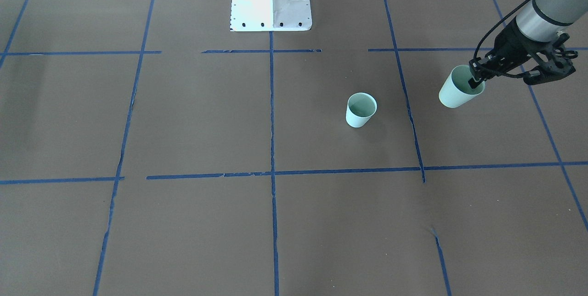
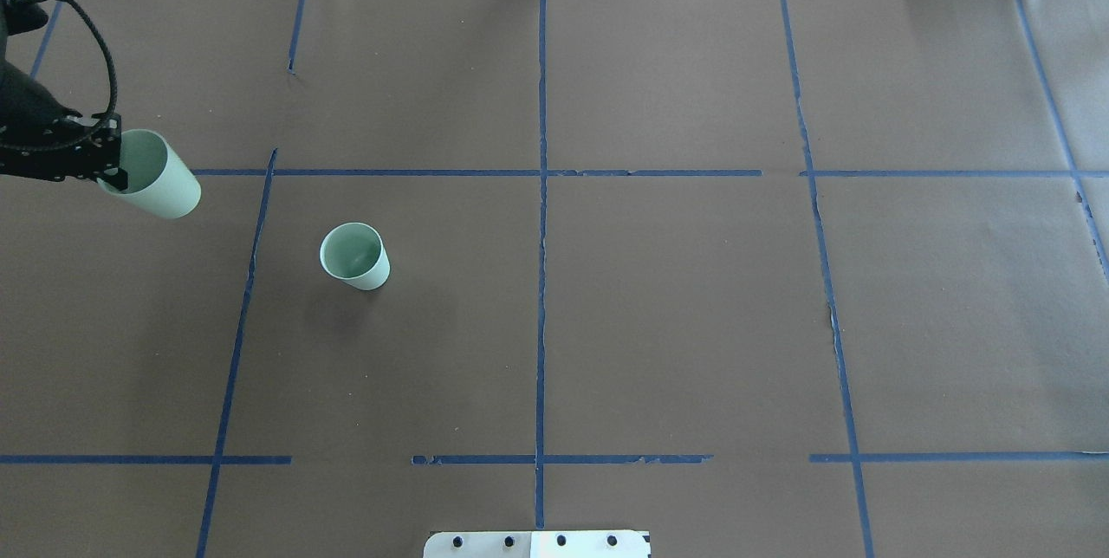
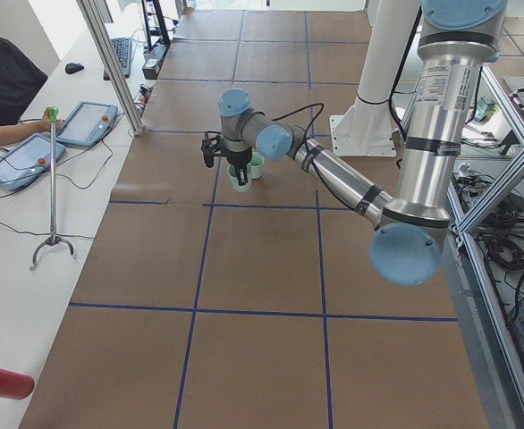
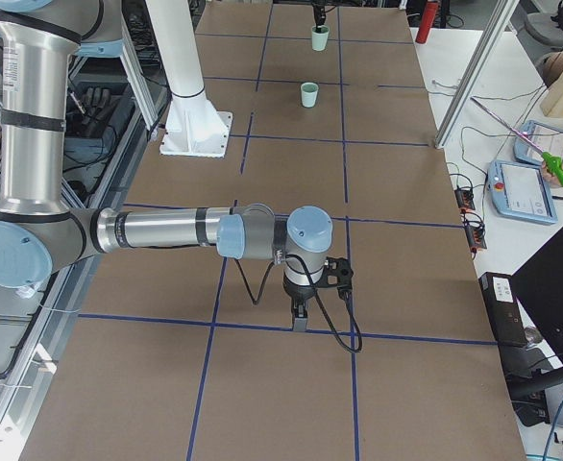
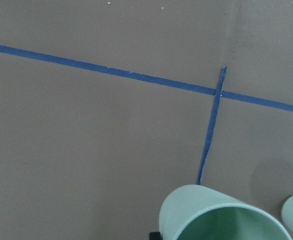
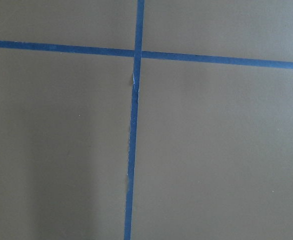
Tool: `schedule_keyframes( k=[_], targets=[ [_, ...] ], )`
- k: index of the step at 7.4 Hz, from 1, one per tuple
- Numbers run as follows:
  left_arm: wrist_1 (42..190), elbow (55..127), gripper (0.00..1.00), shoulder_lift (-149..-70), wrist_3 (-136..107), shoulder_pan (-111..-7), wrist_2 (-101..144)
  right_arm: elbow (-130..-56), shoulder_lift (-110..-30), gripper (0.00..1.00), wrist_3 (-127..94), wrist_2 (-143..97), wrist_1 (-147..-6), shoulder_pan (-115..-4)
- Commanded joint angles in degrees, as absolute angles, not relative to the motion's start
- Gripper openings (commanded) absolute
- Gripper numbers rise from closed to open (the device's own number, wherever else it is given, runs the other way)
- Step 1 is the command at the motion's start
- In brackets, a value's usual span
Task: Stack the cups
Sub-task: 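Lower the held cup into the standing mint-green cup with the left gripper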
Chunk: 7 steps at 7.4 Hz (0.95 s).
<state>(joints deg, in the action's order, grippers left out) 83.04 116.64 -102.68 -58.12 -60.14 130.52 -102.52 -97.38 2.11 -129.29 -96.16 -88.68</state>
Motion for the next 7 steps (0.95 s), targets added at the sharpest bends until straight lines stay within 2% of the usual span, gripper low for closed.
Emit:
schedule_keyframes(
  k=[1, 3, 7],
  targets=[
    [79.5, 116.4, 0.00, -110.7, -70.5, -52.9, 129.9, -102.5, -97.4, 1.00, 2.1, -129.3, -96.2, -88.7],
    [80.7, 113.6, 0.00, -113.2, -74.1, -47.8, 129.9, -102.5, -97.4, 1.00, 2.1, -129.3, -96.2, -88.7],
    [84.5, 110.0, 0.00, -113.8, -74.6, -46.5, 129.8, -102.5, -97.4, 1.00, 2.1, -129.3, -96.2, -88.7]
  ],
)
